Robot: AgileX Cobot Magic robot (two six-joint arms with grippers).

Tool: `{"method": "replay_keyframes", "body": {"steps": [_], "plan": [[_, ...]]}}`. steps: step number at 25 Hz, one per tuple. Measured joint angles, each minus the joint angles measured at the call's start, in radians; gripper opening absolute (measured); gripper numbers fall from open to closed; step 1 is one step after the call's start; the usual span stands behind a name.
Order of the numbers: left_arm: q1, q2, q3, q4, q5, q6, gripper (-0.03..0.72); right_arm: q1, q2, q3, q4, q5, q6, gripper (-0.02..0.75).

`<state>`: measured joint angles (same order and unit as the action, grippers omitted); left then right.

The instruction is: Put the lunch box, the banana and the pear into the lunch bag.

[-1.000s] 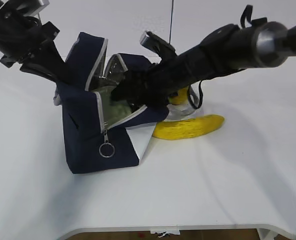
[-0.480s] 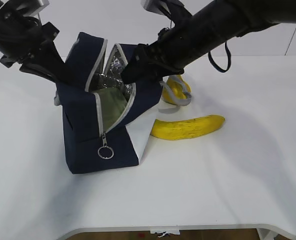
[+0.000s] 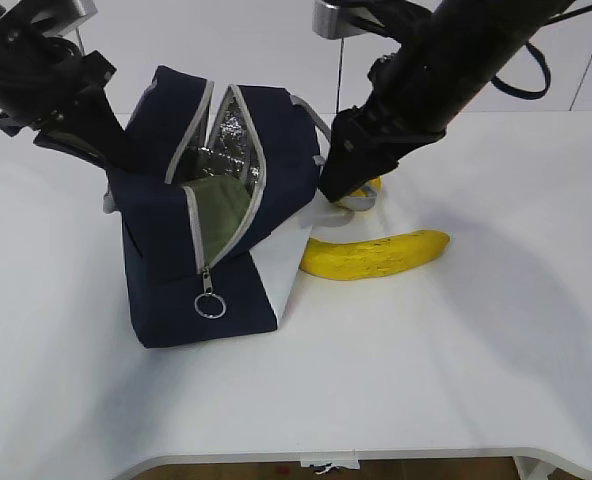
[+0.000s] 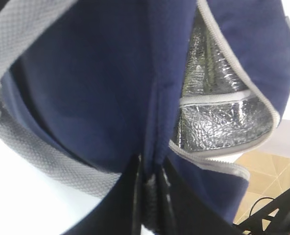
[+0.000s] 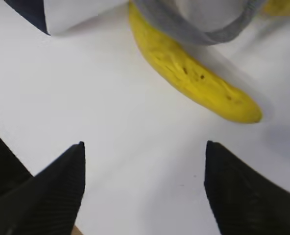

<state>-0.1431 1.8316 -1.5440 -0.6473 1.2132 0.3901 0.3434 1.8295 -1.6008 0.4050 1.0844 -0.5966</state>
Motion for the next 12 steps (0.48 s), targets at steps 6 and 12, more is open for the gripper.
{"method": "replay_keyframes", "body": {"steps": [6,12], "plan": [[0.000,0.000,0.000,0.007,0.000,0.000,0.015,0.000,-0.018,-0.002,-0.206,0.133,0.008,0.580],[0.000,0.000,0.000,0.017,0.000,0.008,0.015,0.000,-0.018,-0.002,-0.319,0.139,-0.066,0.580]]}}
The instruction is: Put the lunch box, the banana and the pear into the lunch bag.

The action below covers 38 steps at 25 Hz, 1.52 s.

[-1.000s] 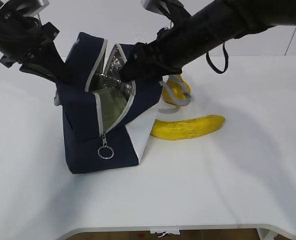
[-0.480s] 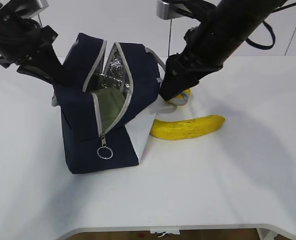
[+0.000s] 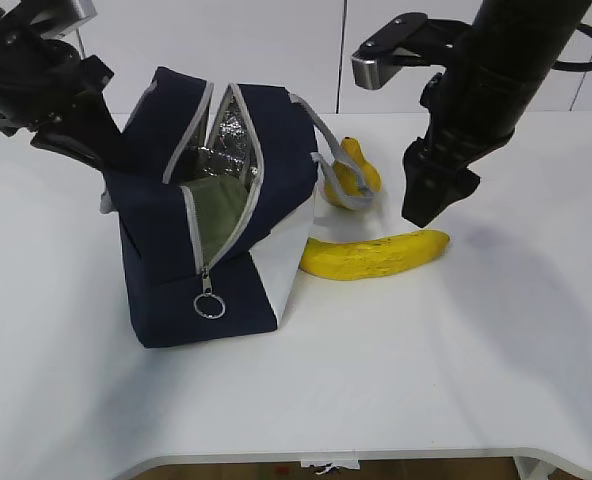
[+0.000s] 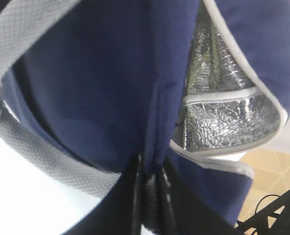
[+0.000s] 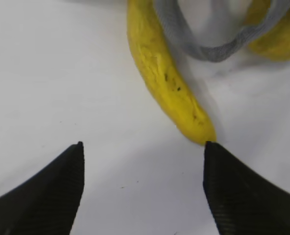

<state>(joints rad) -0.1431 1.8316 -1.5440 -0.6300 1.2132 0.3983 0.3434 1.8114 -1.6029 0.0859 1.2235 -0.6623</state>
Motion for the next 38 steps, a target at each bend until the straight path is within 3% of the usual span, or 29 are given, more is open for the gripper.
{"method": "replay_keyframes", "body": {"steps": [9,22,38], "plan": [[0.000,0.000,0.000,0.007,0.000,0.002,0.015,0.000,0.040,0.000,-0.019,-0.101,-0.365,0.580],[0.000,0.000,0.000,0.034,0.002,0.002,0.015,0.000,0.208,0.000,-0.037,-0.275,-0.476,0.580],[0.000,0.000,0.000,0.036,0.002,0.004,0.015,0.000,0.288,-0.002,-0.041,-0.314,-0.517,0.580]]}}
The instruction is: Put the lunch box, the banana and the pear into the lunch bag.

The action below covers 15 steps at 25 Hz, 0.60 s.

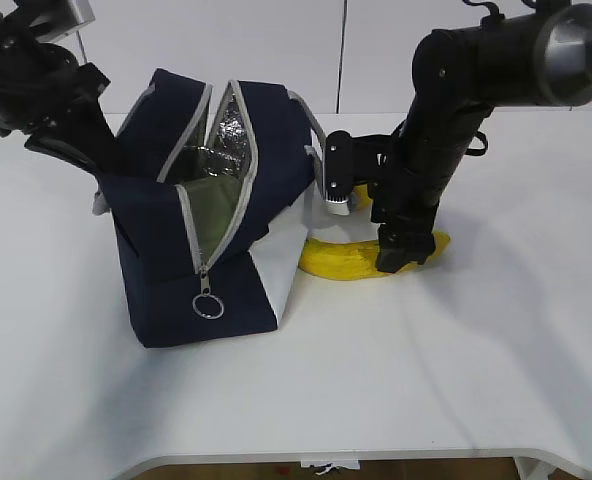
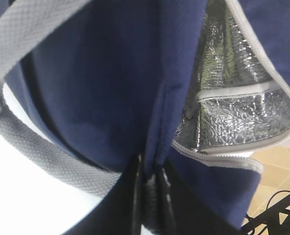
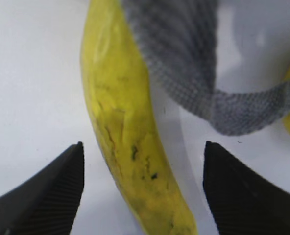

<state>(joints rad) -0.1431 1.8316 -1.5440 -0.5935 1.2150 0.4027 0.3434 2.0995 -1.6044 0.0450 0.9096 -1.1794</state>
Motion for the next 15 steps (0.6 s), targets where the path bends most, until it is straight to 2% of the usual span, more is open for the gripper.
{"method": "replay_keyframes", "body": {"steps": [15], "plan": [[0.000,0.000,0.000,0.000,0.000,0.002,0.015,0.000,0.020,0.000,0.069,-0.001,-0.023,0.580]]}}
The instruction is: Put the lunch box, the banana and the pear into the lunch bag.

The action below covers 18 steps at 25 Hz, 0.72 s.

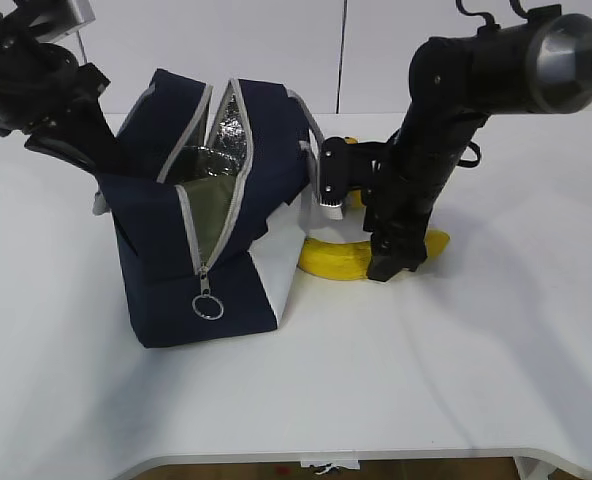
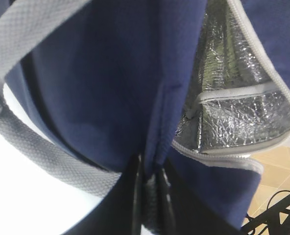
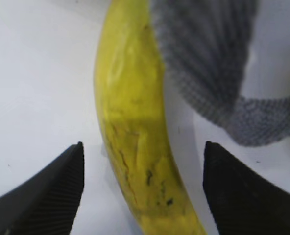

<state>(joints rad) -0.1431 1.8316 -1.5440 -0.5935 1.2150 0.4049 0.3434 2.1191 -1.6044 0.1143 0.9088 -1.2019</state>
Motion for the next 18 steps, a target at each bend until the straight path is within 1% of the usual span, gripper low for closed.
{"method": "replay_keyframes", "body": {"steps": [3,18], "plan": [[0.000,0.000,0.000,0.000,0.000,0.000,0.015,0.000,0.000,0.000,0.016,0.000,-0.002,0.580],[0.000,0.000,0.000,0.014,0.000,0.000,0.015,-0.004,0.002,0.000,0.024,0.000,0.005,0.580]]}}
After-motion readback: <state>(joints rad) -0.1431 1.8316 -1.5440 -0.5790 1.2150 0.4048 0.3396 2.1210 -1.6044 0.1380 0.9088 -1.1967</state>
